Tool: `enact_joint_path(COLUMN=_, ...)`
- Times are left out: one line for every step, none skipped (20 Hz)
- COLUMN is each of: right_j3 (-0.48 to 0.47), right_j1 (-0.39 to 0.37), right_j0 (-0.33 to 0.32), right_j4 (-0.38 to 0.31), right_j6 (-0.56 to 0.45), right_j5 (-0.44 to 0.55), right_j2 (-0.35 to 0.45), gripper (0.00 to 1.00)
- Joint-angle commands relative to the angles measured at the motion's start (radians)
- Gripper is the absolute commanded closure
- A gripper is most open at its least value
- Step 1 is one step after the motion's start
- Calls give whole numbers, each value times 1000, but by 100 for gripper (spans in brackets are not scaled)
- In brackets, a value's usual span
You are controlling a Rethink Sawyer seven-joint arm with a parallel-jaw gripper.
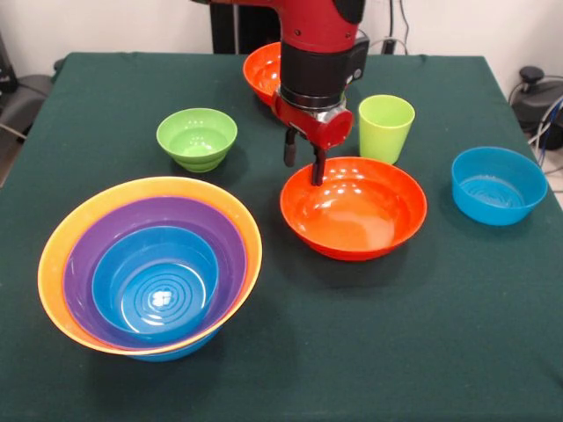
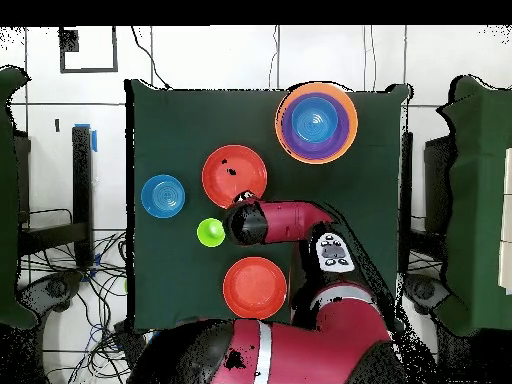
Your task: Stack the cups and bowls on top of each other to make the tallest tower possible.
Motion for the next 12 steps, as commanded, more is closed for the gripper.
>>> enact_joint_path(right_j3=-31, right_j1=77, right_j0=28, right_j4=-84, right_j6=-57, right_j5=-57, right_j2=27, gripper=0)
enact_joint_path(right_j3=-31, right_j1=77, right_j0=27, right_j4=-86, right_j6=-57, right_j5=-59, right_j2=27, gripper=0)
enact_joint_path(right_j3=-32, right_j1=78, right_j0=24, right_j4=-90, right_j6=-60, right_j5=-62, right_j2=31, gripper=0)
enact_joint_path(right_j3=-34, right_j1=80, right_j0=25, right_j4=-94, right_j6=-57, right_j5=-73, right_j2=29, gripper=0)
enact_joint_path(right_j3=-36, right_j1=80, right_j0=29, right_j4=-98, right_j6=-53, right_j5=-75, right_j2=26, gripper=100)
enact_joint_path(right_j3=-35, right_j1=79, right_j0=28, right_j4=-98, right_j6=-54, right_j5=-75, right_j2=28, gripper=100)
enact_joint_path(right_j3=-34, right_j1=77, right_j0=27, right_j4=-98, right_j6=-55, right_j5=-76, right_j2=30, gripper=100)
enact_joint_path(right_j3=-32, right_j1=75, right_j0=25, right_j4=-98, right_j6=-56, right_j5=-76, right_j2=32, gripper=100)
enact_joint_path(right_j3=-29, right_j1=75, right_j0=20, right_j4=-89, right_j6=-52, right_j5=-70, right_j2=39, gripper=100)
enact_joint_path(right_j3=-30, right_j1=71, right_j0=22, right_j4=-86, right_j6=-49, right_j5=-68, right_j2=37, gripper=100)
enact_joint_path(right_j3=-28, right_j1=70, right_j0=22, right_j4=-88, right_j6=-42, right_j5=-85, right_j2=34, gripper=100)
enact_joint_path(right_j3=-26, right_j1=66, right_j0=17, right_j4=-86, right_j6=-42, right_j5=-83, right_j2=33, gripper=100)
